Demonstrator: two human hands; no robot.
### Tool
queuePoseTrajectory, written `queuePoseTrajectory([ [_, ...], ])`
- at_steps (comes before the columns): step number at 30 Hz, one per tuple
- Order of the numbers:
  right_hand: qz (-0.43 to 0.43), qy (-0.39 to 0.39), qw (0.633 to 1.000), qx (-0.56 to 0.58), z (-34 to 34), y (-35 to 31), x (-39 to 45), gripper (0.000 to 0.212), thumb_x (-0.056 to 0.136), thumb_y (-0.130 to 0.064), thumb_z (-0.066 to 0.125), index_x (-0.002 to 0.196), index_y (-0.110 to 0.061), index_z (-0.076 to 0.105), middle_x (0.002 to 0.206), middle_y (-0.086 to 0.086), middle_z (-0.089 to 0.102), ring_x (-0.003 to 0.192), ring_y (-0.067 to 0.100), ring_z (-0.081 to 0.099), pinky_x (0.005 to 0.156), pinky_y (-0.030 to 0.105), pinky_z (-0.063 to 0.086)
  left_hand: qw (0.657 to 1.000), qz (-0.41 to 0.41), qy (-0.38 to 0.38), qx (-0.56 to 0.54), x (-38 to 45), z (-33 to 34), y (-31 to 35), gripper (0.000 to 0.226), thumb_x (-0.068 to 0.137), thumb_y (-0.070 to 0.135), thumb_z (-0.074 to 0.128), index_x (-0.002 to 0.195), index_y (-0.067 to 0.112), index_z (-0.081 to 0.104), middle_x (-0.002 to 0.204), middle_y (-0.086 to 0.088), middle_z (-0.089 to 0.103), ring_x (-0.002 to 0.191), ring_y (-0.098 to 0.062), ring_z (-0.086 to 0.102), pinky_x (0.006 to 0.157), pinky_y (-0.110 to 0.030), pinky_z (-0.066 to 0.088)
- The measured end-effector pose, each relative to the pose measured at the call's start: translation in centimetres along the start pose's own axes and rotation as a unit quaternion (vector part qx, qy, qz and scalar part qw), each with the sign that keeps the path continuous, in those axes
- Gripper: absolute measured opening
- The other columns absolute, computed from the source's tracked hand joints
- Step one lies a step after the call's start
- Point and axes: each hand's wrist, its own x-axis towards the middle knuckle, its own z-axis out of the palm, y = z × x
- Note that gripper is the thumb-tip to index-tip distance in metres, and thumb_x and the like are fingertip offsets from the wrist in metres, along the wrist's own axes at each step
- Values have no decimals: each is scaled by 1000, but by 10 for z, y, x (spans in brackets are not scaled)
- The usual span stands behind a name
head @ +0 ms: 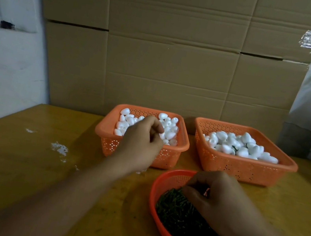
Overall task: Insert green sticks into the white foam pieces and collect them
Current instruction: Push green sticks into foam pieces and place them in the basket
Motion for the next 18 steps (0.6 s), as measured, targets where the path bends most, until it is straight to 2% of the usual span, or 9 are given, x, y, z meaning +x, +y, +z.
queuePoseTrajectory([
  [3, -2, -9, 1000, -11, 0, -2, -1, 14, 93, -42, 65, 95, -32, 75, 85, -18, 72, 79, 0, 66, 72, 28, 57, 997, -45, -43, 49, 39, -8, -2, 19, 90, 6, 56, 100, 21, 62, 74, 6, 64, 63, -6, 57, 58, -26, 42],
  [6, -1, -4, 1000, -22, -2, -3, -4, 16, 91, -46, 64, 97, -35, 74, 87, -20, 72, 80, 1, 67, 73, 29, 57, 987, -83, -104, 91, 72, -6, -8, 23, 92, 7, 55, 95, 27, 65, 76, 8, 66, 66, -12, 60, 53, -22, 40],
  [9, -5, 1, 999, -43, -3, -6, -7, 17, 91, -48, 63, 97, -35, 73, 85, -20, 71, 77, 3, 66, 72, 32, 57, 965, -113, -185, 146, 90, 1, -15, 31, 92, 3, 55, 92, 32, 66, 95, 13, 57, 82, -13, 62, 54, -21, 40],
  [11, -6, -1, 999, -52, -4, -8, -8, 19, 91, -50, 62, 98, -35, 72, 84, -20, 71, 76, 4, 66, 71, 33, 57, 949, -125, -227, 176, 97, 7, -19, 25, 93, 7, 58, 91, 30, 69, 107, 12, 59, 101, -20, 65, 66, -26, 50],
  [13, -6, -4, 998, -62, -5, -10, -9, 20, 91, -50, 61, 99, -36, 71, 85, -19, 71, 75, 4, 65, 70, 33, 57, 937, -143, -254, 192, 100, 14, -22, 15, 93, 14, 63, 89, 27, 72, 105, 1, 71, 103, -25, 68, 83, -36, 58],
  [14, -5, -4, 998, -66, -6, -10, -10, 20, 90, -51, 61, 98, -36, 71, 85, -19, 71, 74, 4, 65, 70, 34, 57, 931, -150, -267, 200, 100, 16, -22, 8, 93, 20, 66, 92, 24, 74, 104, -3, 72, 103, -26, 68, 91, -39, 57],
  [15, -3, -6, 997, -71, -6, -11, -10, 20, 90, -51, 61, 98, -36, 71, 85, -19, 71, 74, 4, 65, 71, 34, 57, 924, -149, -280, 216, 100, 19, -21, 11, 92, 27, 69, 100, 22, 75, 110, -1, 70, 106, -25, 66, 97, -42, 54],
  [18, 1, -13, 996, -83, -5, -11, -10, 20, 91, -51, 61, 98, -35, 71, 86, -17, 71, 76, 5, 65, 72, 34, 56, 901, -137, -307, 273, 99, 24, -18, 32, 91, 42, 67, 119, 27, 72, 137, 5, 54, 123, -22, 53, 110, -46, 40],
])
